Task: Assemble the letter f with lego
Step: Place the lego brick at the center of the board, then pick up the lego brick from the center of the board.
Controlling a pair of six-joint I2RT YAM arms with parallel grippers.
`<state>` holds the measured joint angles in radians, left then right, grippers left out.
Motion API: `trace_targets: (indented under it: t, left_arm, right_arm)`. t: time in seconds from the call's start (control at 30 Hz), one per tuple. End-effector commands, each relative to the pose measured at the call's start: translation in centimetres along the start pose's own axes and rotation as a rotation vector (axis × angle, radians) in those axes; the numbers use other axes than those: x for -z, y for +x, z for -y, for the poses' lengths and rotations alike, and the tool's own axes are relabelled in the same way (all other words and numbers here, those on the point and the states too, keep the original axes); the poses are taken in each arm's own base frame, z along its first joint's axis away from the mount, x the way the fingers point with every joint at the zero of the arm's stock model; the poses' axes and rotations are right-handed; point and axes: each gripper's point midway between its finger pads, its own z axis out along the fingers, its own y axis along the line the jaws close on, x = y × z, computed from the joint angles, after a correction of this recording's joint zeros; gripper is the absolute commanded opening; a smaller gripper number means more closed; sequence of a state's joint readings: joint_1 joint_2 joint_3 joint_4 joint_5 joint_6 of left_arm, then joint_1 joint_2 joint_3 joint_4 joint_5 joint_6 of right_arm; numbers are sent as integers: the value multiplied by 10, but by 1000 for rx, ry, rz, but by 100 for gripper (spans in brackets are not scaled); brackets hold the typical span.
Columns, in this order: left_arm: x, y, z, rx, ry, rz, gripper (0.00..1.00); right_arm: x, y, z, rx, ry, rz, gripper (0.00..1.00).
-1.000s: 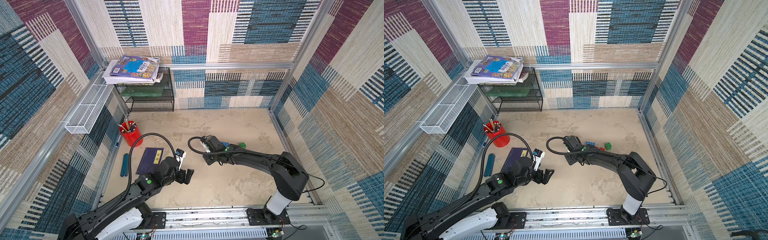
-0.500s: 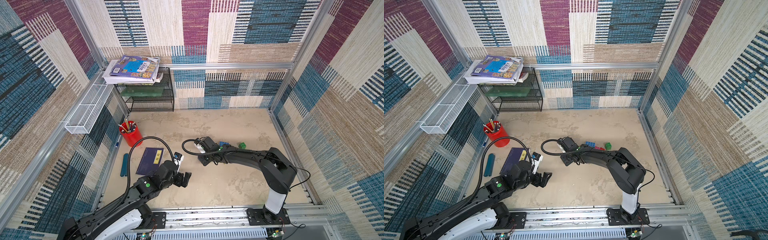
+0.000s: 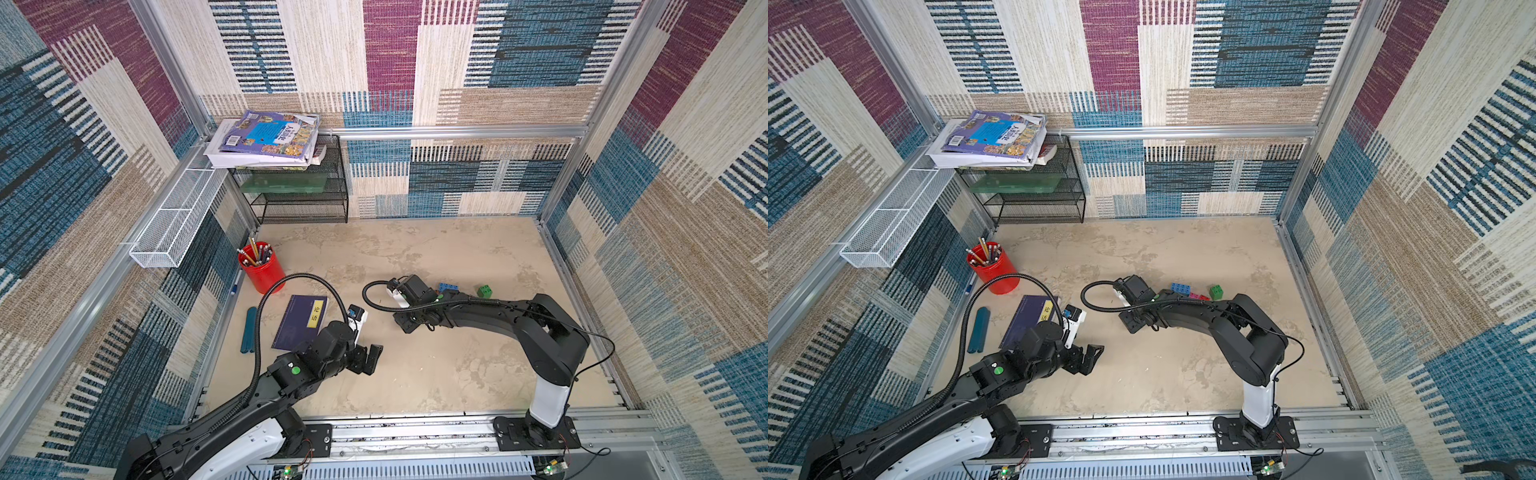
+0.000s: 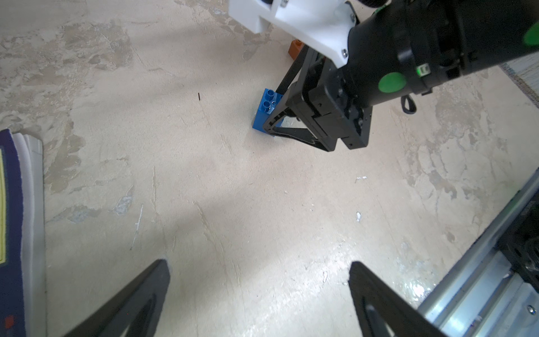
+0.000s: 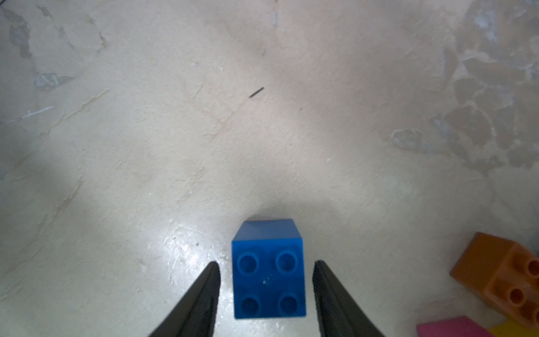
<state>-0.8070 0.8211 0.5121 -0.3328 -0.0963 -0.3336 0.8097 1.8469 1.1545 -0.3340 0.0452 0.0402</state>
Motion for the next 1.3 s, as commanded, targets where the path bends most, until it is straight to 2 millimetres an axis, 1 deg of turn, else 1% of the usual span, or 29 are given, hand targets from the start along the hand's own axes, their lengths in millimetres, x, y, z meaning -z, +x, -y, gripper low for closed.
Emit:
trace_targets:
  t: [0.0, 0.2, 0.33, 0.43, 0.57, 0.63, 0.77, 0.9, 0.97, 1.07, 1.27]
  left_arm:
    - [1, 0, 2, -12, 11, -4, 99]
    - [2, -3, 4, -19, 19, -1, 99]
    - [3, -5, 6, -23, 30, 1, 99]
    - [4, -7, 12, -31, 63, 4, 99]
    - [6, -11, 27, -48, 142, 11, 99]
    - [6, -12, 32, -54, 167, 11, 99]
    - [3, -12, 37, -60, 191, 3, 99]
    - [0, -12, 40, -61, 206, -5, 99]
    - [-1, -11, 40, -61, 205, -9, 99]
    - [-1, -10, 40, -61, 203, -11, 99]
    - [-2, -9, 39, -59, 201, -13, 99]
  right_arm:
    - [7, -13, 1, -5, 8, 47, 60]
    - [32, -28, 1, -18, 3, 106, 67]
    - [46, -33, 3, -29, 5, 125, 68]
    - [56, -34, 9, -48, 17, 140, 69]
    - [71, -32, 30, -98, 64, 156, 69]
    - [76, -28, 47, -135, 94, 159, 70]
    - [83, -14, 83, -218, 151, 146, 70]
    - [83, 9, 119, -319, 222, 103, 70]
    - [81, 19, 129, -345, 243, 84, 69]
    - [78, 29, 139, -364, 267, 63, 68]
    - [67, 39, 147, -368, 280, 17, 64]
